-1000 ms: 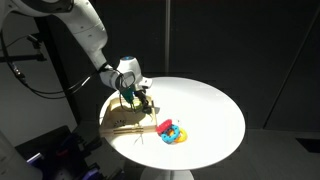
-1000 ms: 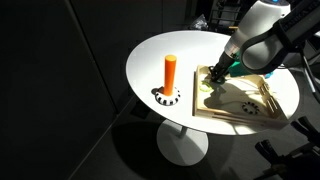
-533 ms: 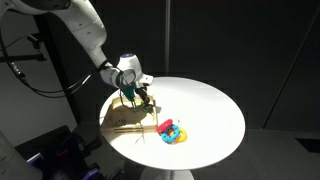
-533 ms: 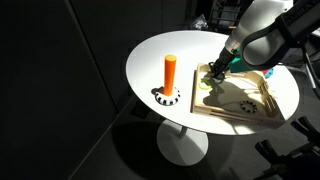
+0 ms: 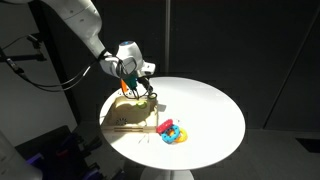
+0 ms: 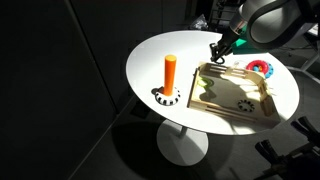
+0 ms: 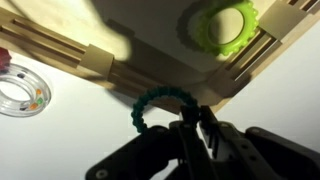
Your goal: Pick up the dark green ring and put it on the table
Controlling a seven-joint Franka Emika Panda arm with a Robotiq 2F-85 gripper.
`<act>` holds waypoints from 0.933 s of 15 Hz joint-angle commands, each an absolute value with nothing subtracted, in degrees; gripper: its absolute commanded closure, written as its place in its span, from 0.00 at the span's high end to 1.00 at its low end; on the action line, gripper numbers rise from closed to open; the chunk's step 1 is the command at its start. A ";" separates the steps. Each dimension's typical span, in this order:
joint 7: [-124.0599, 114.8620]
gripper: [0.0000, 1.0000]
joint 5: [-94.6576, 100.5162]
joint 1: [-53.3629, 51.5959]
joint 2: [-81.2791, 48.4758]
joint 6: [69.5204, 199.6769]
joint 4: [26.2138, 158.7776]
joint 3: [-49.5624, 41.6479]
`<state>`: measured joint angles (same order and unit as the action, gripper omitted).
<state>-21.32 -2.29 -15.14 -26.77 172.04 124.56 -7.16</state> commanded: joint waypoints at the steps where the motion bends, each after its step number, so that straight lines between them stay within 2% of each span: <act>1: -23.07 0.05 -1.13 -17.20 -24.30 170.81 125.33 -11.27; 6: -26.72 0.06 2.74 -21.99 -26.06 171.24 125.16 -21.00; 7: -27.40 0.40 3.30 -22.92 -26.26 171.15 125.24 -22.53; 8: -28.05 0.40 3.82 -23.86 -26.41 171.04 125.37 -24.03; 9: -28.54 0.47 4.15 -24.65 -26.39 170.74 125.52 -25.15; 11: -27.56 0.62 3.98 -24.49 -25.26 168.82 126.03 -24.82; 14: -23.46 0.87 2.22 -19.47 -21.55 163.53 126.86 -18.09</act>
<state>-26.19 2.67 -23.20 -26.27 168.66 125.41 -23.03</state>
